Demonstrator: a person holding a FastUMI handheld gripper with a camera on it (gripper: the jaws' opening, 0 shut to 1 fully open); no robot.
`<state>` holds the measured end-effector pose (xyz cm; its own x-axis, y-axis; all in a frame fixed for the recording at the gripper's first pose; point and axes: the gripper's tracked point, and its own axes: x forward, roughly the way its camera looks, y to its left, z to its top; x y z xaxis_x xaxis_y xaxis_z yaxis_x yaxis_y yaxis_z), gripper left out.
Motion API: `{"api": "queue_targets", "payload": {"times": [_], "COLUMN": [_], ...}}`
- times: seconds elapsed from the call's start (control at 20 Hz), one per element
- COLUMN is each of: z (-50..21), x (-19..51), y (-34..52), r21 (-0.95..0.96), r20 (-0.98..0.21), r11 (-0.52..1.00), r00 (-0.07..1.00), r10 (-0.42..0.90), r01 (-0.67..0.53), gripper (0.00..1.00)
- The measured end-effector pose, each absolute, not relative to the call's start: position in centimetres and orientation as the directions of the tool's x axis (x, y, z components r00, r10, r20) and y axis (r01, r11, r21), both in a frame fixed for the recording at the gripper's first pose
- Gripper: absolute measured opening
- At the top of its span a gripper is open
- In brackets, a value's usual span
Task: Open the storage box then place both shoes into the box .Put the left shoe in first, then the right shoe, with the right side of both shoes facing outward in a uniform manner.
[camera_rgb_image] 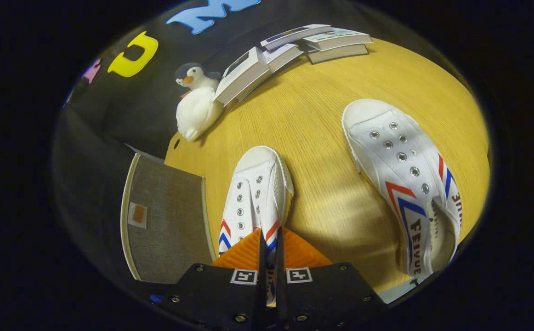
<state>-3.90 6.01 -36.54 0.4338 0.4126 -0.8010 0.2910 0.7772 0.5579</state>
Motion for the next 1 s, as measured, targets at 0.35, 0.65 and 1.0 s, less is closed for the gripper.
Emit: {"api": "queue_targets", "payload": {"times": [0.35,0.65,1.0], "z": [-29.8,-23.1,-18.5], "x": [-2.3,-0.1,1.5], "y": [8.6,12.3,19.2], "r21": [0.681,0.731,0.768], "r20": [-0.699,-0.621,-0.554], "r11": [0.678,0.659,0.636], "r00": [0.520,0.570,0.581], "r10": [0.490,0.537,0.596], "r01": [0.277,0.175,0.079], "gripper": [0.09,0.08,0.08]}}
